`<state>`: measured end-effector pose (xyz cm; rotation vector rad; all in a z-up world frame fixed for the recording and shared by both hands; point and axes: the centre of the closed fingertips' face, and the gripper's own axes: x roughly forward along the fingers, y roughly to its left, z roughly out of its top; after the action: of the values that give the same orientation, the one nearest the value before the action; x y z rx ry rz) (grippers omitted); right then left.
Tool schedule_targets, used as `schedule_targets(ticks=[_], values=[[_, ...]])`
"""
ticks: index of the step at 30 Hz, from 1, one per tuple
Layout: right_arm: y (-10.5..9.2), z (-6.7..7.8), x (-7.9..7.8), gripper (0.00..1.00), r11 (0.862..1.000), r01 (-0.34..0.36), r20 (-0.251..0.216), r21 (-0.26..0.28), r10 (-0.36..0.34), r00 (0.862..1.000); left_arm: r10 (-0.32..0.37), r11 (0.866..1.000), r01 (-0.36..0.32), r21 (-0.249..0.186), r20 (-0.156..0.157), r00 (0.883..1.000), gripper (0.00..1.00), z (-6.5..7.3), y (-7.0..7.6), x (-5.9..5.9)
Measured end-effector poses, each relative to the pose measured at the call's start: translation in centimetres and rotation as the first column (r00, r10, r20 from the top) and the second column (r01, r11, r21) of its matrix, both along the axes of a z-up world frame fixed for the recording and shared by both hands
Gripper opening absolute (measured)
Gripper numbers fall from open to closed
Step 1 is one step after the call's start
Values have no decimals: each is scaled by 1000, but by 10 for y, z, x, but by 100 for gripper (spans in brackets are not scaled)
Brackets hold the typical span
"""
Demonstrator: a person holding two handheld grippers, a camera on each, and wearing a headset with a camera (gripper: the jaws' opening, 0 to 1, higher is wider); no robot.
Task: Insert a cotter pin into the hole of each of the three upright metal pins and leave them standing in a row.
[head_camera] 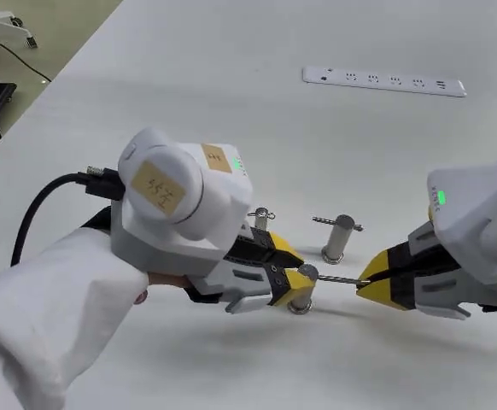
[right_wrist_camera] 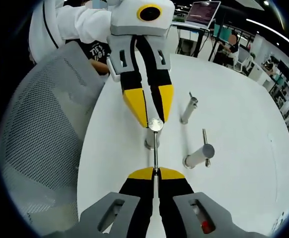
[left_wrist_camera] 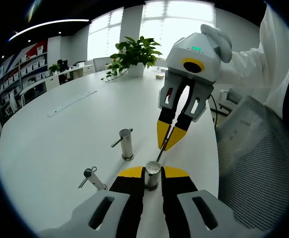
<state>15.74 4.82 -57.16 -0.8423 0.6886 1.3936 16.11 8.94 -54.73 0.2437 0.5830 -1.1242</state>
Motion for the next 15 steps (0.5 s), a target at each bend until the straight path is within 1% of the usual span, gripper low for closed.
schedule_targets(ticks=[2, 5, 10, 15], values=[[2, 0, 0, 0, 1000, -4, 5, 2, 4, 1000, -2, 1000, 2, 0, 1, 1000, 10, 0, 0, 0], [6, 1, 1, 0, 1000, -3, -1, 16, 3, 1000, -6, 1000, 6, 1, 4, 1000, 10, 0, 0, 0], [14, 0, 2, 0, 1000, -9, 1, 16, 9, 1000, -11, 1000, 11, 4, 5, 1000, 10, 0, 1, 0], [23, 0, 2, 0, 999, -45, 9, 12, 45, 999, -9, 1000, 9, 8, 2, 1000, 10, 0, 1, 0]])
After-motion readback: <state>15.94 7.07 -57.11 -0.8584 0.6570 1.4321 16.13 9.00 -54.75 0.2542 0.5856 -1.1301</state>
